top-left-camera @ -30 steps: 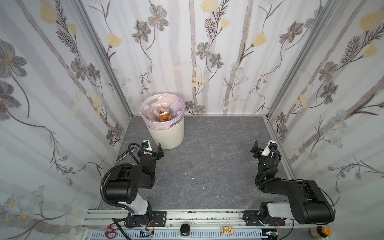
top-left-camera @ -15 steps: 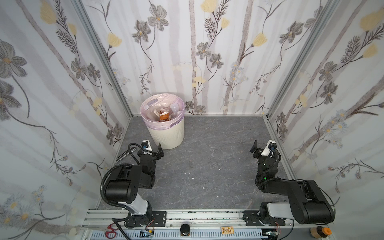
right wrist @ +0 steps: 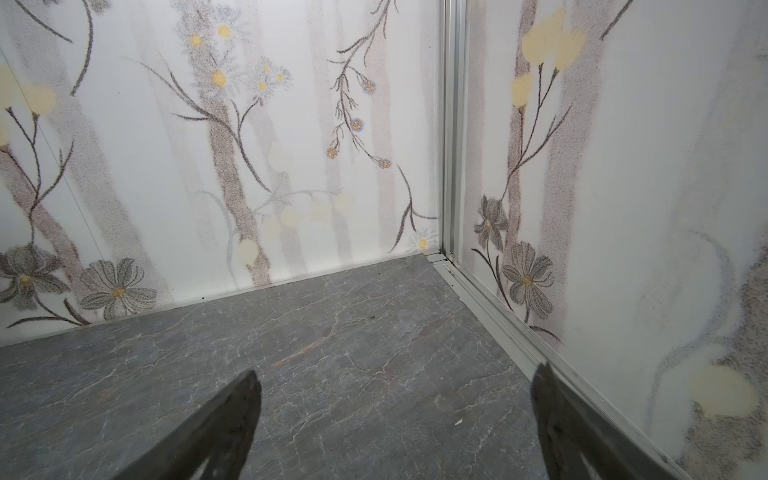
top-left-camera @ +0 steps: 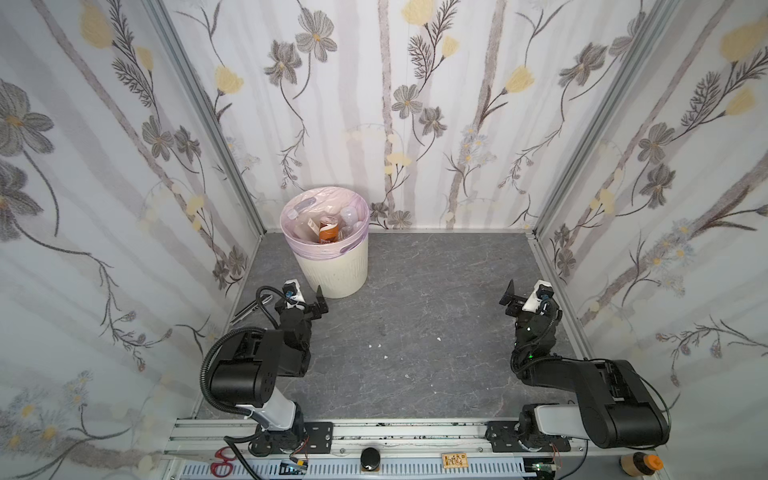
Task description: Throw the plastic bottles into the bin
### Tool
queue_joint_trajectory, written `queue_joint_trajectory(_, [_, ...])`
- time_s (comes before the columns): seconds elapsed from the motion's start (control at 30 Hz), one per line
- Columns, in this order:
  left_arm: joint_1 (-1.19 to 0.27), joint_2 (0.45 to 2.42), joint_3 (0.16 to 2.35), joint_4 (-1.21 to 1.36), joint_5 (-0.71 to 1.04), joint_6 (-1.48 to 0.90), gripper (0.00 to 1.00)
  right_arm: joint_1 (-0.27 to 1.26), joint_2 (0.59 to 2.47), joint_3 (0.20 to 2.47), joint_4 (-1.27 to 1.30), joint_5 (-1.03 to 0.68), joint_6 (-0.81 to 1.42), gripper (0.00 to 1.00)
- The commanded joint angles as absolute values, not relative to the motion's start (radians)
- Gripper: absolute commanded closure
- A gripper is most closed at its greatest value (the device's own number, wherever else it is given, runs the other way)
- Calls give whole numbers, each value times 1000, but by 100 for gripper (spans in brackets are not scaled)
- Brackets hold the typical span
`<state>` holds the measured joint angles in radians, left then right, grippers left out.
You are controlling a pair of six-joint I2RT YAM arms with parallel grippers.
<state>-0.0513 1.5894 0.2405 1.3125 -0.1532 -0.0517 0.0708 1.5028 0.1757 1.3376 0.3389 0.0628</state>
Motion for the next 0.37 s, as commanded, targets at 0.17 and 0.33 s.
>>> queue_joint_trajectory(0.17, [-51,1586,241,1332,-147,-49,0,71,1508,187,1336,329,62,0])
queue_joint_trajectory(0.33, [-51,1585,241,1331,-147,-48,0,71,1506,184,1336,328,61,0])
